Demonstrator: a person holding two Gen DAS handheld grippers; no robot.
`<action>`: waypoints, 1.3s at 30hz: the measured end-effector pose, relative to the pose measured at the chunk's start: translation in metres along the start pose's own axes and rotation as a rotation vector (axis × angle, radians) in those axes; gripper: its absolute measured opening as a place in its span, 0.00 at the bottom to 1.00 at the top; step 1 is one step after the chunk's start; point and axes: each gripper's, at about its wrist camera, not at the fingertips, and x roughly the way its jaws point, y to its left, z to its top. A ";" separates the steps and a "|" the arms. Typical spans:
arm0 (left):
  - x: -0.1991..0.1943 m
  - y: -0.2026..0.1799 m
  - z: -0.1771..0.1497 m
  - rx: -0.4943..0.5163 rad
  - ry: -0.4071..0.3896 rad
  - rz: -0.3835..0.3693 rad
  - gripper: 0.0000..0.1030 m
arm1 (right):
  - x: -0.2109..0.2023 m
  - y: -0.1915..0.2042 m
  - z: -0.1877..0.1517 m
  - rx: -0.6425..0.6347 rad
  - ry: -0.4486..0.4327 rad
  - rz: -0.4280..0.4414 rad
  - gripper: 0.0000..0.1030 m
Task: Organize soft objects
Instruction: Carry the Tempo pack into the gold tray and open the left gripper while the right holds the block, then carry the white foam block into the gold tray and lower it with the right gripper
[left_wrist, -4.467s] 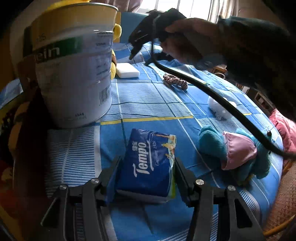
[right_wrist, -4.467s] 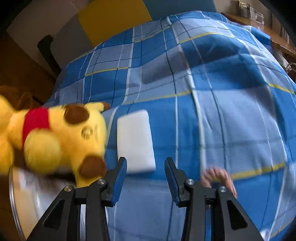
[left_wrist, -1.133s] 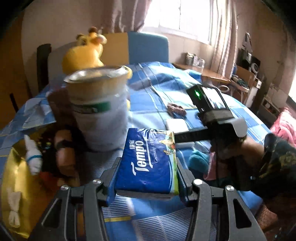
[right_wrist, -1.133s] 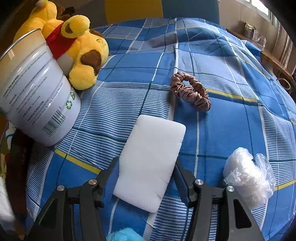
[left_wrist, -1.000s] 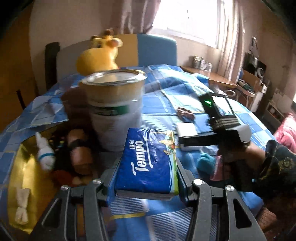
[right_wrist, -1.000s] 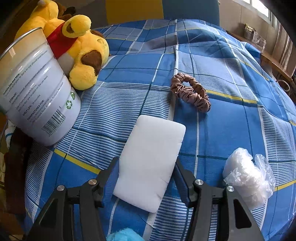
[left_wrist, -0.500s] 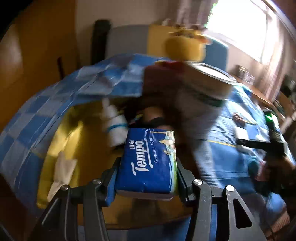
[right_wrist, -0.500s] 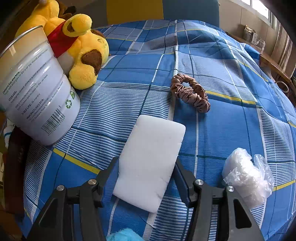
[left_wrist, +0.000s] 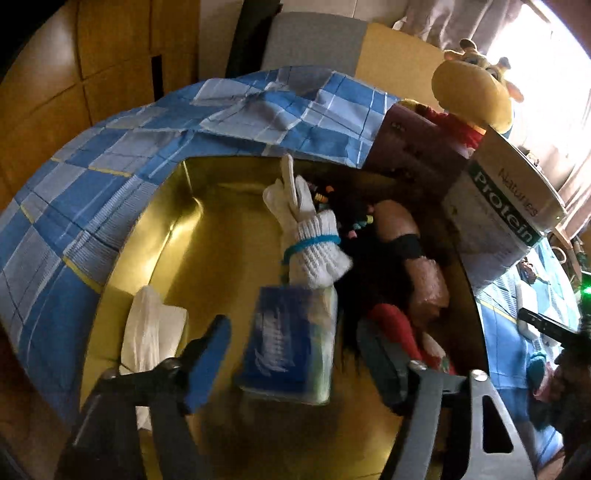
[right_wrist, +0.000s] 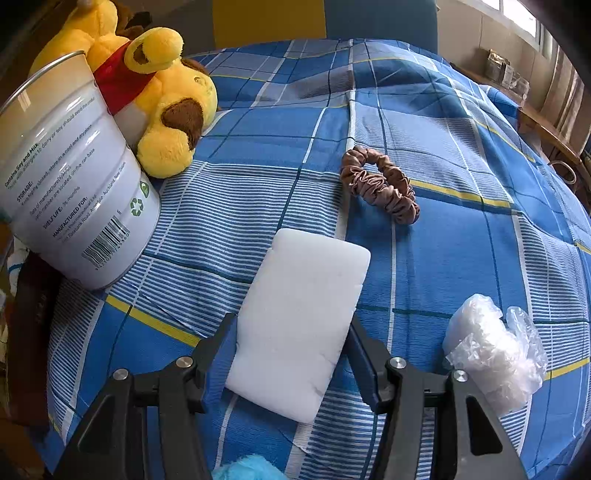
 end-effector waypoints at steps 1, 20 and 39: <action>0.000 -0.001 0.000 0.009 -0.006 0.006 0.71 | 0.000 0.000 0.000 0.000 0.000 0.000 0.56; -0.050 -0.008 -0.018 0.123 -0.139 -0.086 0.72 | -0.052 0.000 0.058 0.071 -0.055 -0.082 0.54; -0.053 0.026 -0.012 0.042 -0.149 -0.140 0.72 | -0.137 0.188 0.336 -0.123 -0.378 -0.283 0.54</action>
